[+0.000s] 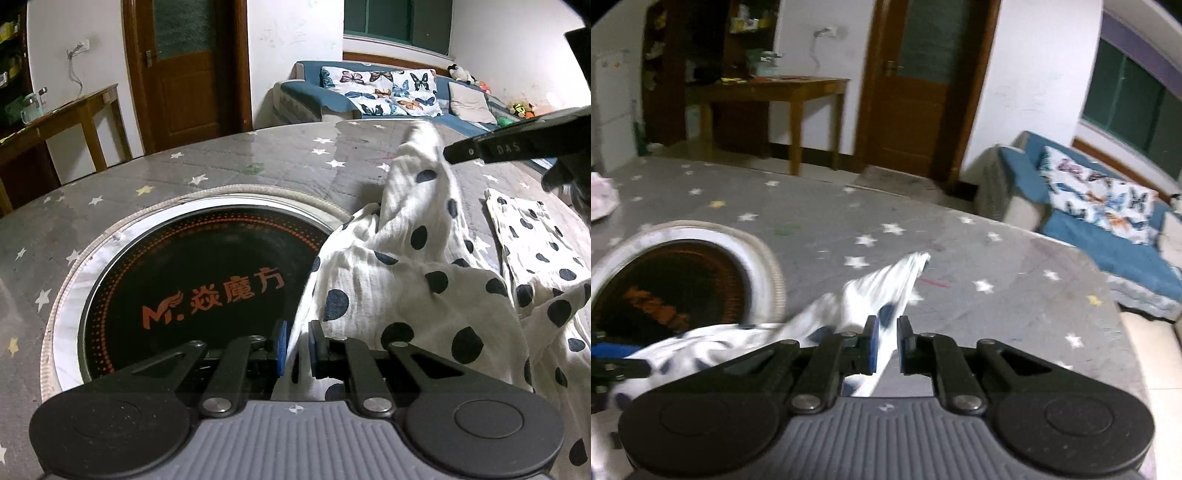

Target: Fold clothes

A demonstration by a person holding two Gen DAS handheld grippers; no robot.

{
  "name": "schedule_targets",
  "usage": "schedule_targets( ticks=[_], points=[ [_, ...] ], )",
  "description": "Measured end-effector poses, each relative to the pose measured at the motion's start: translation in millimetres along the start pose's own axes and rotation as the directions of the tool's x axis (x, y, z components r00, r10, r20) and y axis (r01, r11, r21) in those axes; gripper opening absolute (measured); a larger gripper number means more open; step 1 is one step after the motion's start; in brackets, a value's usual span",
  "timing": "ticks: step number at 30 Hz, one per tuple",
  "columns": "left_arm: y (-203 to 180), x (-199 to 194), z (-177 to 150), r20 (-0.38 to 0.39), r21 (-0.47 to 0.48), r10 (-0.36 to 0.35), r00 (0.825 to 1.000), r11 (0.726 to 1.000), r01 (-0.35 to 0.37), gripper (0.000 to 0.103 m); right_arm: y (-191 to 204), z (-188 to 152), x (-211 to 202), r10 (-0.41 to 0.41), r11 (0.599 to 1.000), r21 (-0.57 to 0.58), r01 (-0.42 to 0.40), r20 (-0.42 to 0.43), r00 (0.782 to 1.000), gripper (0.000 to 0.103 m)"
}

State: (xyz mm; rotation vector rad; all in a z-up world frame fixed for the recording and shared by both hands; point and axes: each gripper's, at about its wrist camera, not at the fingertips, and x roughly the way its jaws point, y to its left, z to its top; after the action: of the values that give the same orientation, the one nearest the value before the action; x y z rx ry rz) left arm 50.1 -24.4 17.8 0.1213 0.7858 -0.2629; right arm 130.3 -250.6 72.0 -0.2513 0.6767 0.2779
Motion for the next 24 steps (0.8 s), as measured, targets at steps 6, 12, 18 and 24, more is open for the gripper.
schedule_targets(
  ticks=[6,12,18,24],
  points=[
    [2,-4,0,0.008,-0.002,0.006,1.000,1.000,-0.006,0.012,6,-8,14,-0.018,0.999,-0.030,0.016,-0.052,0.999,0.010],
    [8,-8,2,0.019,-0.018,0.004,1.000,1.000,-0.003,0.012,-7,-13,25,-0.089,0.996,0.005,0.090,-0.094,0.992,0.010],
    [4,-9,4,0.018,-0.023,0.004,1.000,1.000,-0.004,0.013,12,15,26,0.079,0.997,0.018,-0.078,-0.023,0.997,0.036],
    [5,-11,3,0.016,-0.019,0.009,1.000,1.000,-0.009,0.013,21,21,73,0.123,0.989,0.088,-0.115,-0.103,0.987,0.040]
  ],
)
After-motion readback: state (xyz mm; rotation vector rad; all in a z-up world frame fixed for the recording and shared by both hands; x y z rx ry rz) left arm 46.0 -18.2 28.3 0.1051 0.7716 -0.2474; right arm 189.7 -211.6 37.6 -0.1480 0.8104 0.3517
